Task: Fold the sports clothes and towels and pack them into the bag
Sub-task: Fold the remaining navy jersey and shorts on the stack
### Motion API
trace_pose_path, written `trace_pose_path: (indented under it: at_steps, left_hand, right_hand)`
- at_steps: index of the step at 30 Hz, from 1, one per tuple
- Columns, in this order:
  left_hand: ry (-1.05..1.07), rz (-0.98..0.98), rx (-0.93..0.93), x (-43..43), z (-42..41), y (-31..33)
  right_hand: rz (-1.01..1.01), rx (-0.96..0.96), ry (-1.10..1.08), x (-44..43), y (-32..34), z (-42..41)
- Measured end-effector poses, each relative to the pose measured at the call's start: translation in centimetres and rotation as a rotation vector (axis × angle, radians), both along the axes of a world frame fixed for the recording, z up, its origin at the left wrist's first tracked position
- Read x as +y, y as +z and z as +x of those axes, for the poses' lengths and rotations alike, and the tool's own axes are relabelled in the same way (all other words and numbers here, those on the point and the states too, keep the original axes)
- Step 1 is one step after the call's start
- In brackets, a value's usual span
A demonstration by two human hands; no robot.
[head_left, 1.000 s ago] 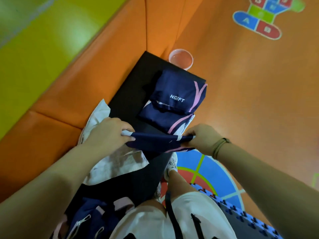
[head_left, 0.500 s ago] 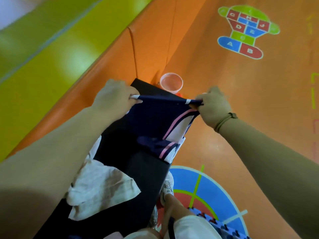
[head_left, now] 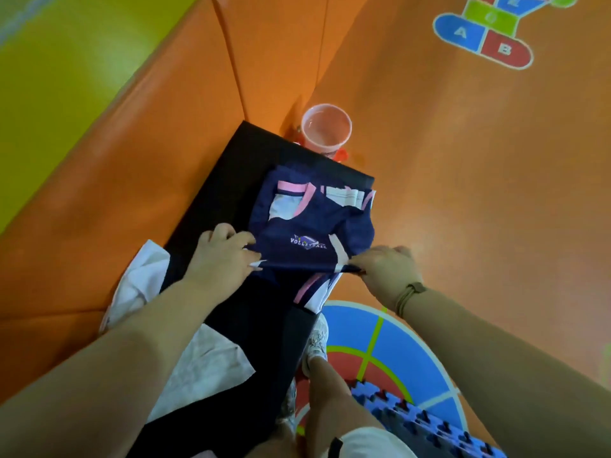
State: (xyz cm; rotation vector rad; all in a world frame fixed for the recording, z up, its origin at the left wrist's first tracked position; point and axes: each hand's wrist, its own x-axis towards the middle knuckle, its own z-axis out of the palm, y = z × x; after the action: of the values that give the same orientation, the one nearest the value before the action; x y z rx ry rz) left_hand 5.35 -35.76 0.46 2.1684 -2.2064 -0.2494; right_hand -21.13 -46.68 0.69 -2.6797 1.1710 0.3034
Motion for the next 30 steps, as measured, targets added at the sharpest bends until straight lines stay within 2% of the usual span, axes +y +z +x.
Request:
trace_pose_path:
  at_steps: [2,5,7,11,14,20,25,27,30]
  left_hand:
    - [-0.008,0.140,0.001,1.1,-0.4,-1.5]
    - [0.059,0.256,0.113,1.4,-0.6,-2.4]
    - [0.107,0.317,0.169,0.8,-0.4,-2.6]
    - [0.181,0.265,0.261,-2.7,0.5,-2.7]
    - [0.258,0.259,0.420,-6.3,1.2,-2.3]
    - [0.365,0.160,0.467,-14.4,2.4,-3.0]
    - [0.399,0.039,0.249,-17.1,2.0,-5.5]
    - [0.381,0.032,0.200,-16.2,1.1,-6.7]
    - [0.243,0.052,0.189,-13.3,-0.1,-8.7]
  right_hand:
    - [0.178,0.152,0.014,1.0,-1.4,-0.5]
    - [0.311,0.141,-0.030,1.0,-2.2,-1.0]
    - [0.395,0.086,-0.067,0.6,-2.5,-1.2]
    - [0.474,-0.059,-0.207,-2.2,-2.8,-1.1]
    - [0.508,-0.181,-0.312,-5.6,-3.1,-0.4]
    - [0.393,-0.301,-0.384,-13.4,-4.4,2.0]
    - [0.137,-0.353,-0.554,-16.2,-6.7,3.0]
    - [0.028,-0.340,-0.511,-15.1,-7.6,2.8]
    - [-0.093,-0.411,-0.274,-11.6,-9.1,2.3]
